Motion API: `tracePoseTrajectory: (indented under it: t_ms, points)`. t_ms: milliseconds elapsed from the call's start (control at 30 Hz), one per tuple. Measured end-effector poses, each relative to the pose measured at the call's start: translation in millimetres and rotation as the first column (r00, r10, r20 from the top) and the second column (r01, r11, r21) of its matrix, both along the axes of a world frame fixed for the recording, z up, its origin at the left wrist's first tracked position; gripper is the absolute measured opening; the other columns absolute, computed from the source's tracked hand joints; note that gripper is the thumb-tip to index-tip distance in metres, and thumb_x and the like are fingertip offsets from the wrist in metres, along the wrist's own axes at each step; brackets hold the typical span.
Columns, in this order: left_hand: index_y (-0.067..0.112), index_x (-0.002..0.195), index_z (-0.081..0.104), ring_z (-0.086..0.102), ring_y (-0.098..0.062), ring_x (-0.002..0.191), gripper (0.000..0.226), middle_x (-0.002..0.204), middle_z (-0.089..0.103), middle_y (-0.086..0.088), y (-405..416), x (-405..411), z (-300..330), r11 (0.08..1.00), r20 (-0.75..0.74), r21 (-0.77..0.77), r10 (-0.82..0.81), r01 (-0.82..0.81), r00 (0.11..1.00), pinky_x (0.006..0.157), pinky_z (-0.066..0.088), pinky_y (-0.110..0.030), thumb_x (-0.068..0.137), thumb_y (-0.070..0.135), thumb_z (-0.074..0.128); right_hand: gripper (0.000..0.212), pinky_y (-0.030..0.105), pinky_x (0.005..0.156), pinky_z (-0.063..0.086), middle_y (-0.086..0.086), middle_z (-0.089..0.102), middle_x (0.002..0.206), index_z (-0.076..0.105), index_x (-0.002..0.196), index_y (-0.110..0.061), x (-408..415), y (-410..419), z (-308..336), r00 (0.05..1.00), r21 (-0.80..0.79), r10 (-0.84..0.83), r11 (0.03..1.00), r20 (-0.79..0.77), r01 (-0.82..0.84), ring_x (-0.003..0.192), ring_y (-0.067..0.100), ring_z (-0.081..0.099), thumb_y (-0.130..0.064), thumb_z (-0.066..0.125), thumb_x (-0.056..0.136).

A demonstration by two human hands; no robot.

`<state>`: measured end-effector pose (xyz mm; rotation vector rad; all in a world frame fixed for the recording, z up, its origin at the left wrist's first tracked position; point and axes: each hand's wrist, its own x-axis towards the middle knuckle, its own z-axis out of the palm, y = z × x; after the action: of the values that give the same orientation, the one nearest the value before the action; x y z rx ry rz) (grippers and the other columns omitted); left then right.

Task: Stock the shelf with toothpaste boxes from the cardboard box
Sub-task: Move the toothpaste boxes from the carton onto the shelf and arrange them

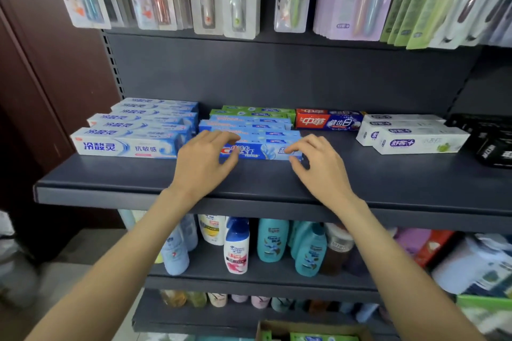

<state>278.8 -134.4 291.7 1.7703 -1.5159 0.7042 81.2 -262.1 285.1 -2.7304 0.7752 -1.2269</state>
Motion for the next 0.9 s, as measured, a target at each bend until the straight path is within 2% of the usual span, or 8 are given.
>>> tracePoseTrajectory:
  t_ms: [200, 333, 400, 500, 567, 700, 800, 900]
  points:
    - [0.015, 0.086, 0.073, 0.058, -0.006, 0.063, 0.021, 0.069, 0.068, 0.01, 36, -87, -42, 0.924, -0.083, -0.133, -0.37, 0.357, 0.925, 0.063, 0.044, -0.017, 0.09, 0.024, 0.053, 0.018, 0.022, 0.068, 0.046, -0.007, 0.063, 0.083, 0.068, 0.097, -0.015, -67, 73, -50, 0.984, 0.082, 0.063, 0.994, 0.168, -0.077, 0.071, 0.01, 0.056, -0.022, 0.053, 0.09]
    - [0.015, 0.084, 0.072, 0.058, -0.004, 0.062, 0.022, 0.067, 0.068, 0.009, 53, -133, -107, 0.878, -0.227, 0.023, -0.462, 0.479, 0.858, 0.059, 0.042, -0.015, 0.089, 0.025, 0.053, 0.018, 0.021, 0.061, 0.045, -0.016, 0.057, 0.076, 0.068, 0.099, -0.018, -114, 96, -123, 1.0, 0.271, 0.017, 0.962, 0.005, -0.017, 0.064, 0.006, 0.056, -0.026, 0.055, 0.087]
    - [0.022, 0.094, 0.07, 0.063, -0.006, 0.07, 0.025, 0.076, 0.07, 0.011, 56, -142, -156, 0.86, -0.367, 0.268, -0.327, 0.435, 0.871, 0.06, 0.047, -0.022, 0.087, 0.034, 0.049, 0.021, 0.03, 0.063, 0.049, -0.014, 0.059, 0.078, 0.065, 0.106, -0.021, -135, 98, -169, 0.981, 0.439, 0.012, 0.895, -0.196, 0.077, 0.071, 0.01, 0.06, -0.022, 0.061, 0.086]
    - [0.027, 0.113, 0.062, 0.065, -0.012, 0.098, 0.041, 0.102, 0.07, 0.01, 61, -140, -243, 0.675, -0.591, 0.615, 0.053, 0.407, 0.805, 0.081, 0.053, -0.033, 0.077, 0.04, 0.048, 0.032, 0.031, 0.073, 0.048, -0.004, 0.065, 0.104, 0.059, 0.12, -0.021, -165, 104, -237, 0.881, 0.642, 0.117, 0.729, -0.458, 0.237, 0.093, 0.018, 0.064, -0.021, 0.061, 0.088]
    - [0.026, 0.116, 0.061, 0.063, -0.021, 0.105, 0.039, 0.113, 0.067, 0.002, 70, -141, -286, 0.617, -0.635, 0.689, 0.26, 0.38, 0.728, 0.087, 0.05, -0.036, 0.078, 0.035, 0.056, 0.034, 0.03, 0.079, 0.048, 0.001, 0.062, 0.118, 0.057, 0.124, -0.021, -177, 111, -269, 0.814, 0.68, 0.172, 0.657, -0.555, 0.325, 0.102, 0.02, 0.062, -0.021, 0.058, 0.09]
    - [0.018, 0.125, 0.056, 0.059, -0.027, 0.108, 0.044, 0.124, 0.057, -0.008, 90, -147, -344, 0.562, -0.57, 0.788, 0.51, 0.252, 0.644, 0.089, 0.048, -0.038, 0.083, 0.03, 0.066, 0.036, 0.031, 0.085, 0.046, 0.001, 0.06, 0.12, 0.056, 0.124, -0.022, -182, 120, -312, 0.74, 0.685, 0.241, 0.622, -0.628, 0.379, 0.108, 0.02, 0.057, -0.022, 0.059, 0.089]
    - [0.02, 0.137, 0.042, 0.059, -0.027, 0.107, 0.061, 0.132, 0.049, -0.008, 104, -156, -374, 0.456, -0.554, 0.831, 0.619, 0.319, 0.557, 0.092, 0.047, -0.041, 0.084, 0.037, 0.066, 0.038, 0.03, 0.089, 0.045, 0.001, 0.061, 0.122, 0.053, 0.126, -0.019, -170, 121, -338, 0.741, 0.71, 0.273, 0.602, -0.614, 0.366, 0.11, 0.019, 0.057, -0.026, 0.061, 0.089]
    - [0.022, 0.141, 0.038, 0.06, -0.021, 0.105, 0.063, 0.133, 0.049, -0.002, 119, -172, -391, 0.432, -0.559, 0.829, 0.665, 0.355, 0.496, 0.093, 0.046, -0.037, 0.085, 0.031, 0.066, 0.045, 0.032, 0.089, 0.047, 0.004, 0.06, 0.124, 0.049, 0.131, -0.018, -145, 130, -363, 0.765, 0.786, 0.315, 0.491, -0.562, 0.376, 0.109, 0.021, 0.058, -0.03, 0.061, 0.09]
